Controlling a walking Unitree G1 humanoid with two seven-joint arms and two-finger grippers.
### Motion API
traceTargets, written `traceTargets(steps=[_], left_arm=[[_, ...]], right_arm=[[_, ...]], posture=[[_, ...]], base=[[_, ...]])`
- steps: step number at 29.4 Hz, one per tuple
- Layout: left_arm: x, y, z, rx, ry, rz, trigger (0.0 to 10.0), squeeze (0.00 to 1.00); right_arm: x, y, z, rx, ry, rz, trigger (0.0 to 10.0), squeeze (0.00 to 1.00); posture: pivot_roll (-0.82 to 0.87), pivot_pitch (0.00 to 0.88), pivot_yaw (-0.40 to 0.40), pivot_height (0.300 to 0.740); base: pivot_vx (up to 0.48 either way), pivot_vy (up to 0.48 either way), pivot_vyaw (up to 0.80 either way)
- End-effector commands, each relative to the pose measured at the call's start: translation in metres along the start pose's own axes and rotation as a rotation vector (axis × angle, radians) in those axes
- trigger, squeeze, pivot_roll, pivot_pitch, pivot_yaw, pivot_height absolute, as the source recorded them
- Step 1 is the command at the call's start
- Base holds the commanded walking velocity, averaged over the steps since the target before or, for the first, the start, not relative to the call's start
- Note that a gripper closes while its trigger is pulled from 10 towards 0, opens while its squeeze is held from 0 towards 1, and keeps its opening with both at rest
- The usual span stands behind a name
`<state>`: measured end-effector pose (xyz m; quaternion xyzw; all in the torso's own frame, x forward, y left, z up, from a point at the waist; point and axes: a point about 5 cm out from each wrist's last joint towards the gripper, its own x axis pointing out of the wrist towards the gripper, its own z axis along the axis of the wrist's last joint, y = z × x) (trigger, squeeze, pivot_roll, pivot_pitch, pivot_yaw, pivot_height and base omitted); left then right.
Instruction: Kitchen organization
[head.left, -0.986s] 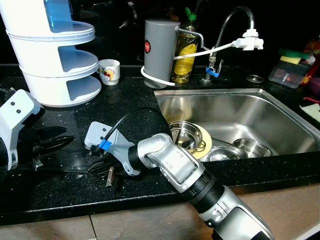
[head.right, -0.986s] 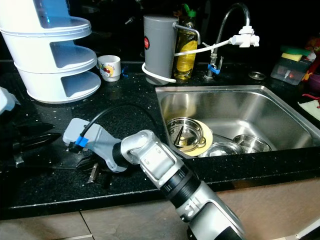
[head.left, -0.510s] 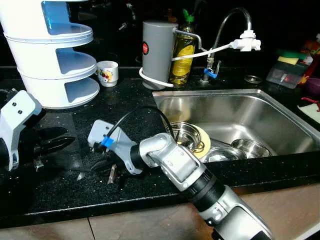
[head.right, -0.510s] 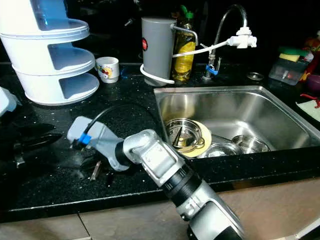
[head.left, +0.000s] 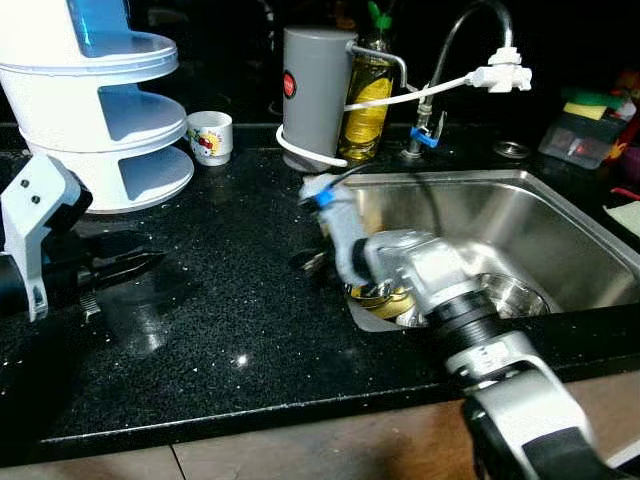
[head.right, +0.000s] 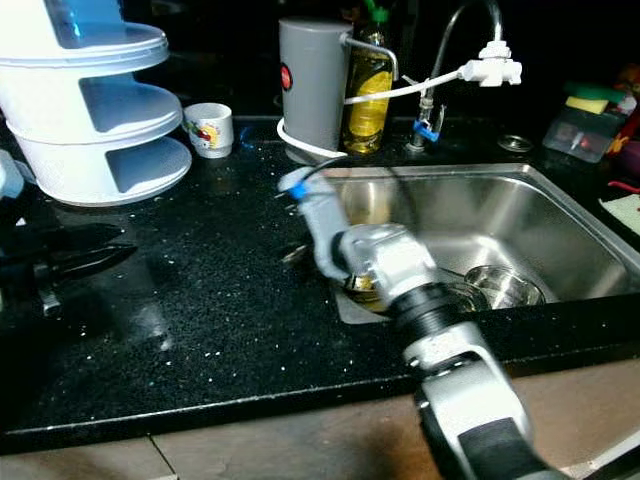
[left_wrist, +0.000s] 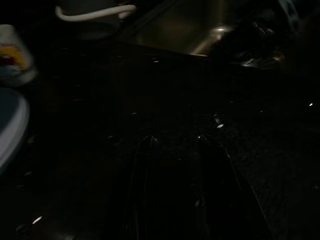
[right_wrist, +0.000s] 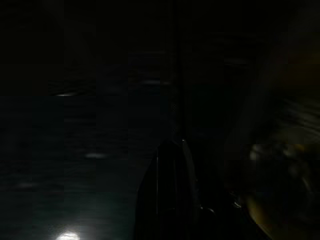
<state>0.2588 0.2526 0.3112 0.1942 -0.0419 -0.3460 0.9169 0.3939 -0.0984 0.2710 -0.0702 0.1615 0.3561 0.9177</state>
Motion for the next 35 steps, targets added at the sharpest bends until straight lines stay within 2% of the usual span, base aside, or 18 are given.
traceTargets(steps=[1, 4, 8, 9, 10, 13, 16, 17, 22, 23, 24, 26, 27, 30, 31, 32, 33, 35], left_arm=[[0.010, -0.008, 0.002, -0.007, -0.018, -0.054, 10.0, 0.00], [0.022, -0.014, 0.002, -0.015, -0.046, -0.075, 10.0, 0.00], [0.064, -0.034, 0.005, -0.055, -0.132, -0.118, 10.0, 0.00], [0.064, -0.034, 0.005, -0.055, -0.132, -0.118, 10.0, 0.00], [0.080, -0.043, 0.005, -0.051, -0.138, -0.129, 10.0, 0.00], [0.093, -0.049, 0.003, -0.040, -0.123, -0.122, 10.0, 0.00], [0.129, -0.069, -0.004, 0.034, -0.063, -0.143, 10.0, 0.00], [0.129, -0.069, -0.004, 0.034, -0.063, -0.143, 10.0, 0.00], [0.166, -0.079, -0.001, 0.068, -0.057, -0.097, 10.0, 0.00], [0.177, -0.080, 0.004, 0.070, -0.068, -0.068, 10.0, 0.00], [0.182, -0.082, 0.005, 0.079, -0.067, -0.062, 10.0, 0.00], [0.184, -0.083, 0.006, 0.086, -0.065, -0.058, 10.0, 0.00], [0.186, -0.084, 0.007, 0.093, -0.065, -0.059, 10.0, 0.00], [0.188, -0.089, 0.006, 0.088, -0.073, -0.081, 10.0, 0.00], [0.189, -0.091, 0.006, 0.085, -0.075, -0.086, 10.0, 0.00], [0.189, -0.091, 0.005, 0.083, -0.076, -0.088, 10.0, 0.00], [0.189, -0.094, 0.004, 0.081, -0.075, -0.095, 10.0, 0.00], [0.191, -0.096, 0.002, 0.068, -0.077, -0.096, 10.0, 0.00]], right_arm=[[-0.009, -0.013, 0.008, 0.034, -0.042, -0.058, 0.0, 0.00], [-0.020, -0.029, 0.013, 0.068, -0.090, -0.134, 0.0, 0.00], [-0.046, -0.064, 0.011, 0.107, -0.145, -0.331, 0.0, 0.00], [-0.046, -0.064, 0.011, 0.107, -0.145, -0.331, 0.0, 0.00], [-0.051, -0.073, 0.003, 0.089, -0.121, -0.396, 0.0, 0.00], [-0.052, -0.077, -0.004, 0.070, -0.092, -0.431, 0.0, 0.00], [-0.049, -0.080, -0.025, 0.026, -0.002, -0.471, 0.0, 0.00], [-0.049, -0.080, -0.025, 0.026, -0.002, -0.471, 0.0, 0.00], [-0.041, -0.080, -0.047, -0.039, 0.102, -0.497, 0.0, 0.00], [-0.039, -0.080, -0.053, -0.036, 0.120, -0.501, 3.8, 0.00], [-0.039, -0.080, -0.055, -0.034, 0.126, -0.502, 5.5, 0.00], [-0.038, -0.080, -0.056, -0.033, 0.129, -0.502, 5.5, 0.00], [-0.038, -0.080, -0.057, -0.034, 0.132, -0.503, 10.0, 0.00], [-0.038, -0.080, -0.058, -0.025, 0.136, -0.504, 10.0, 0.00], [-0.038, -0.080, -0.059, -0.023, 0.139, -0.505, 10.0, 0.13], [-0.038, -0.080, -0.060, -0.023, 0.141, -0.505, 10.0, 0.69], [-0.038, -0.081, -0.061, -0.032, 0.150, -0.504, 10.0, 0.95], [-0.036, -0.080, -0.062, -0.060, 0.161, -0.511, 10.0, 1.00]], posture=[[0.05, 0.152, -0.054, 0.740], [0.06, 0.152, -0.047, 0.740], [0.05, 0.149, -0.035, 0.740], [0.05, 0.149, -0.035, 0.740], [0.05, 0.147, -0.028, 0.740], [0.05, 0.144, -0.025, 0.740], [0.05, 0.144, -0.024, 0.740], [0.05, 0.144, -0.024, 0.740], [0.04, 0.146, -0.017, 0.740], [0.04, 0.148, -0.014, 0.740], [0.04, 0.148, -0.012, 0.740], [0.04, 0.148, -0.012, 0.740], [0.03, 0.150, -0.009, 0.740], [0.03, 0.150, -0.007, 0.740], [0.03, 0.149, -0.008, 0.740], [0.03, 0.149, -0.008, 0.740], [0.03, 0.147, -0.009, 0.740], [0.03, 0.143, -0.011, 0.740]], base=[[0.000, 0.000, 0.00], [0.000, 0.000, 0.00], [0.000, 0.000, 0.00], [0.000, 0.000, 0.00], [0.000, 0.000, 0.00], [0.000, 0.000, 0.00], [0.000, 0.000, 0.00], [0.000, 0.000, 0.00], [0.000, 0.000, 0.00], [0.000, 0.000, 0.00], [0.000, 0.000, 0.00], [0.000, 0.000, 0.00], [0.000, 0.000, 0.00], [0.000, 0.000, 0.00], [0.000, 0.000, 0.00], [0.000, 0.000, 0.00], [0.000, 0.000, 0.00], [0.000, 0.000, 0.00]])
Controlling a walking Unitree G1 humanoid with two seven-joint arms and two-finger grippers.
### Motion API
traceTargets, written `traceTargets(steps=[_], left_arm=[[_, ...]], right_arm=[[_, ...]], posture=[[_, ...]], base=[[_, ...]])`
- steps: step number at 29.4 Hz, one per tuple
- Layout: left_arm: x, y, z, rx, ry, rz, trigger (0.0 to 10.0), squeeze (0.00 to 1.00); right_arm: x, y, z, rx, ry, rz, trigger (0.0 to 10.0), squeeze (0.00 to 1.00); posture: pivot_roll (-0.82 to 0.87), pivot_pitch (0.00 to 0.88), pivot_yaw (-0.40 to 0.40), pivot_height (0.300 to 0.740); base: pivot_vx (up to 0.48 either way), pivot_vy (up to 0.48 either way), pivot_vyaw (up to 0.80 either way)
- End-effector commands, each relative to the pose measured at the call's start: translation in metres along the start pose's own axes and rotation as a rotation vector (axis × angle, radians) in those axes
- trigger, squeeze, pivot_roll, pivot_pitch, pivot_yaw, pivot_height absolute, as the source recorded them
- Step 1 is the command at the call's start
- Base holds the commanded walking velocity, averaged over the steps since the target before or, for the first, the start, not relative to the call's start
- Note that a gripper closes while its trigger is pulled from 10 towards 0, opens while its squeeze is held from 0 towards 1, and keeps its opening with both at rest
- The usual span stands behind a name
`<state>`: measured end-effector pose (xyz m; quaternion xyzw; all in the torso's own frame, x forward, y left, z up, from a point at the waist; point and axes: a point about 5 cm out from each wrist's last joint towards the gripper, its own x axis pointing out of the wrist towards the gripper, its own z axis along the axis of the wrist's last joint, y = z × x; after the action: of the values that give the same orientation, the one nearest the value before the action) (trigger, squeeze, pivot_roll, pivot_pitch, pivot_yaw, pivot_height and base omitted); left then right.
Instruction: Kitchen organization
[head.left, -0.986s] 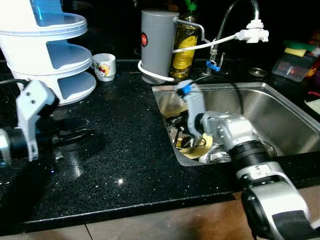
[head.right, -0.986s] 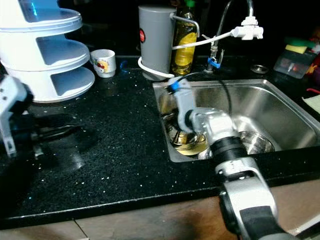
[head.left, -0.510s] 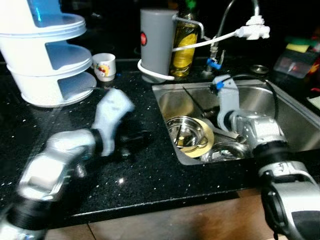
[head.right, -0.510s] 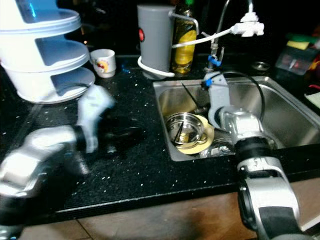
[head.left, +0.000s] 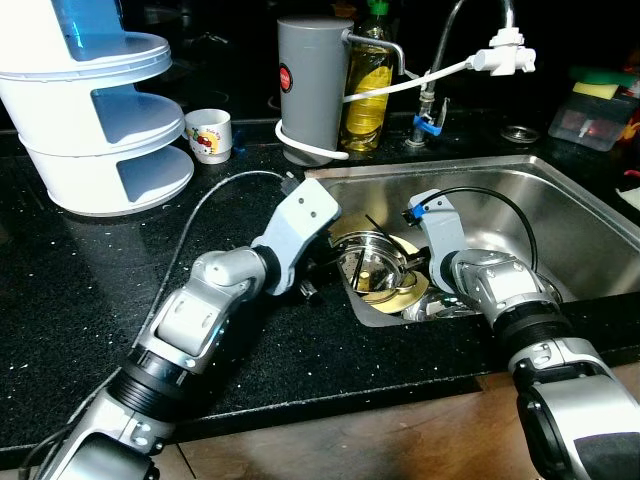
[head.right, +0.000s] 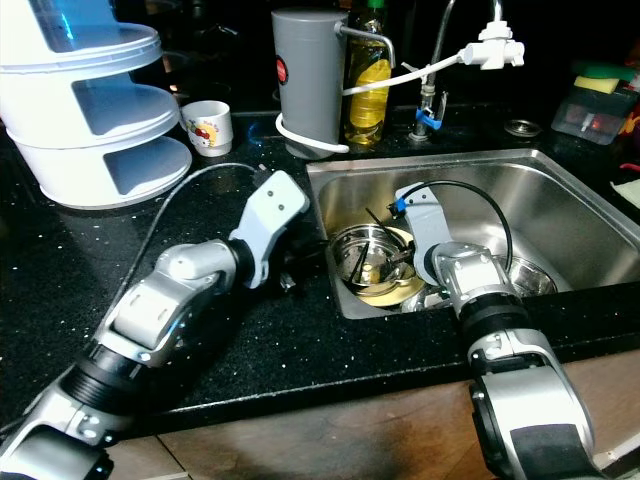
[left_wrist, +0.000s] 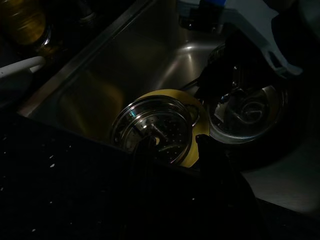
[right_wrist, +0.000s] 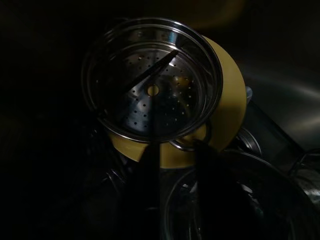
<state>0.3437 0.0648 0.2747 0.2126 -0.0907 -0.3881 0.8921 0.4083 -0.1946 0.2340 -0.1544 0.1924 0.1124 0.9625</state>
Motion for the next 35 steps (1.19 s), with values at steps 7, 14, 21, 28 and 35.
traceTargets(steps=[7, 14, 21, 28, 35], left_arm=[[-0.006, 0.002, -0.001, -0.169, -0.062, 0.115, 10.0, 0.00], [-0.039, 0.045, -0.006, -0.192, -0.063, 0.502, 10.0, 0.00], [-0.069, 0.042, -0.021, -0.264, -0.040, 0.648, 10.0, 0.00], [-0.077, 0.032, -0.026, -0.254, -0.058, 0.663, 10.0, 0.00], [-0.082, 0.032, -0.021, -0.278, -0.090, 0.694, 10.0, 0.00]], right_arm=[[-0.013, 0.000, 0.043, 0.102, -0.439, -0.118, 10.0, 0.00], [-0.042, 0.025, 0.058, 0.290, -0.771, -0.082, 10.0, 0.00], [-0.053, 0.059, 0.039, 0.401, -0.844, -0.057, 10.0, 0.00], [-0.056, 0.081, 0.025, 0.374, -0.800, -0.017, 10.0, 0.00], [-0.060, 0.093, 0.017, 0.387, -0.764, 0.034, 10.0, 0.00]], posture=[[0.04, 0.126, -0.006, 0.740], [0.04, 0.119, -0.001, 0.740], [0.03, 0.122, 0.001, 0.740], [0.01, 0.122, 0.006, 0.740], [0.01, 0.117, 0.003, 0.740]], base=[[0.000, 0.000, 0.00], [0.000, 0.000, 0.00], [0.000, 0.000, 0.00], [0.000, 0.000, 0.00], [0.000, 0.000, 0.00]])
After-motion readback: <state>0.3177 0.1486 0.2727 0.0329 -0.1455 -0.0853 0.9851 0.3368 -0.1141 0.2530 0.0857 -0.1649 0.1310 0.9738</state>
